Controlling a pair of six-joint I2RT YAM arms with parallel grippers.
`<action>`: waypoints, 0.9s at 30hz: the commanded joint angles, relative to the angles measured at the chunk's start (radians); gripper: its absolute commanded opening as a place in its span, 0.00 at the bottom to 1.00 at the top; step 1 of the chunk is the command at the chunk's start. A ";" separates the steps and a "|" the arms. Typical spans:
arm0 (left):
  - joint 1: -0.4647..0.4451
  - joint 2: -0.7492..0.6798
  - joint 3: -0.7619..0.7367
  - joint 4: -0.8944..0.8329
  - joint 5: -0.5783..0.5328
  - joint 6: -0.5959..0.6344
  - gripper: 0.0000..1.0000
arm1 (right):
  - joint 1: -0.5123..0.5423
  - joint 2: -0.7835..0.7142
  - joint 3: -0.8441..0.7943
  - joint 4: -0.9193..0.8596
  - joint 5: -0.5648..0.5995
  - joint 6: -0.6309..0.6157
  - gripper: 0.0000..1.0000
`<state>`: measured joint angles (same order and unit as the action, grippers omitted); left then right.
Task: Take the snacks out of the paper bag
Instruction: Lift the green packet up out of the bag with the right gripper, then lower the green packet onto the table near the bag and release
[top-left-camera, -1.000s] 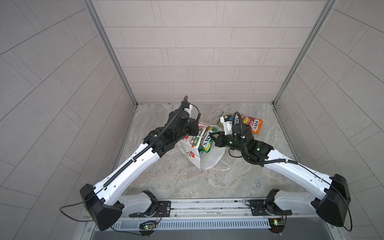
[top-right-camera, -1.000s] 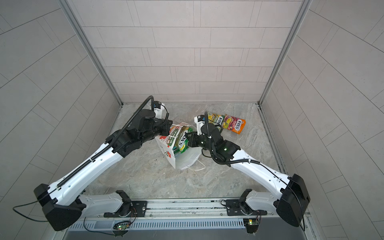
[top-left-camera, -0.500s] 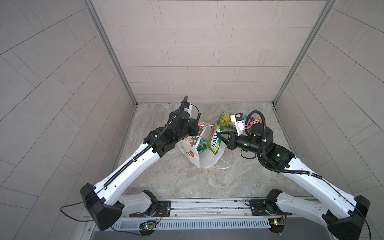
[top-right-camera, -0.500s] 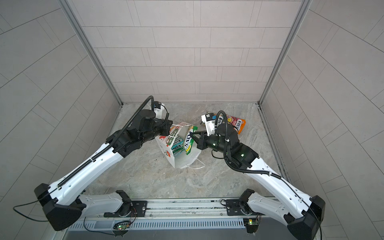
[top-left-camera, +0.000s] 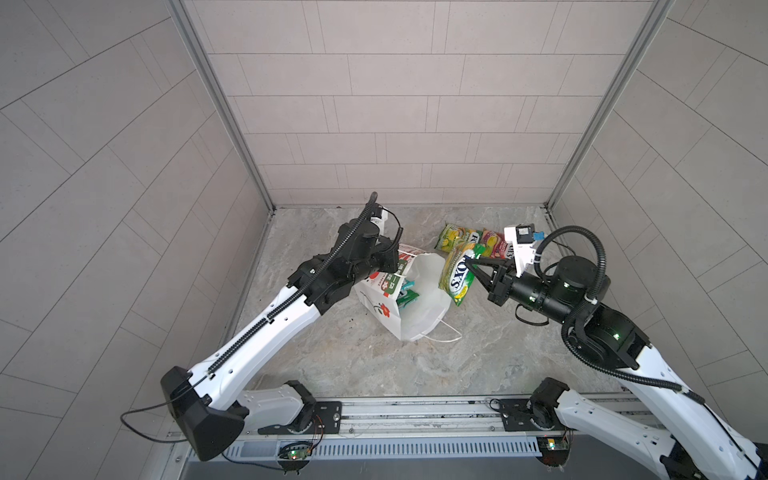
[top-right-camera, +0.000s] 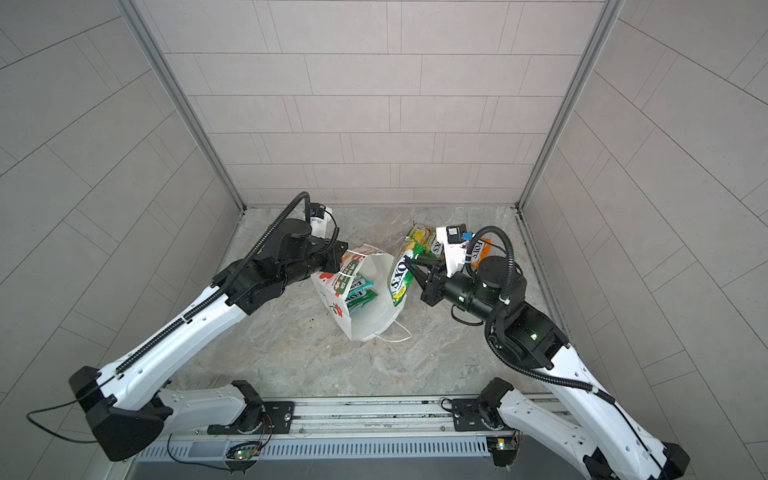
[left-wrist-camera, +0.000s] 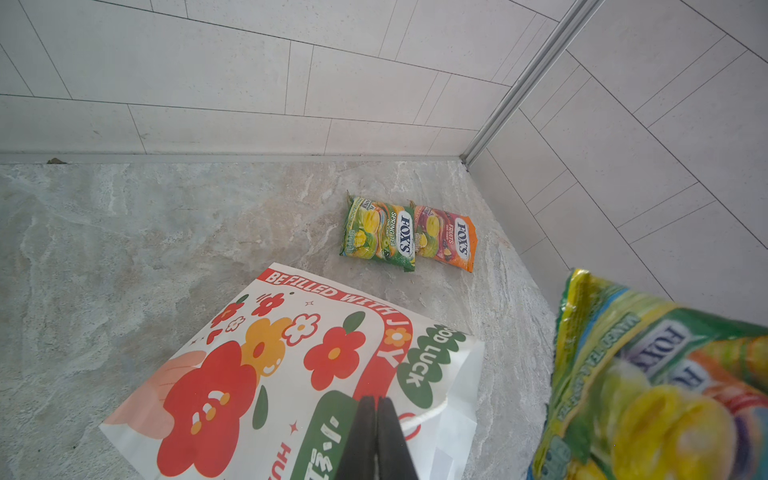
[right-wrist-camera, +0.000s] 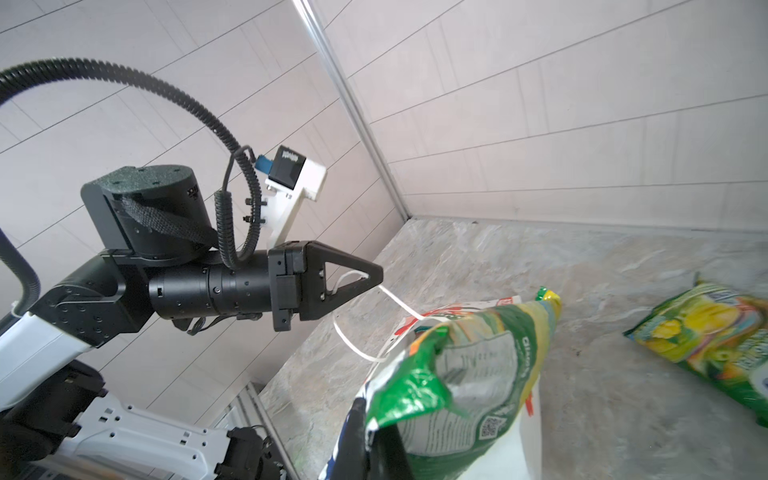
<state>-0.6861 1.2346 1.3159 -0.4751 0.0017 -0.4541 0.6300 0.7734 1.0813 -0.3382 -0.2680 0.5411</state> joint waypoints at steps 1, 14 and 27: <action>-0.001 0.006 0.000 0.021 0.001 0.012 0.00 | -0.021 -0.006 0.032 -0.107 0.172 -0.064 0.00; 0.000 -0.002 -0.002 0.021 0.010 0.018 0.00 | -0.216 0.093 -0.045 -0.234 0.290 -0.110 0.00; -0.001 -0.010 -0.004 0.023 0.021 0.019 0.00 | -0.274 0.440 -0.099 0.091 -0.030 -0.064 0.00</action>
<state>-0.6861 1.2385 1.3159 -0.4747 0.0269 -0.4519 0.3573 1.1709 0.9573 -0.4103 -0.1837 0.4568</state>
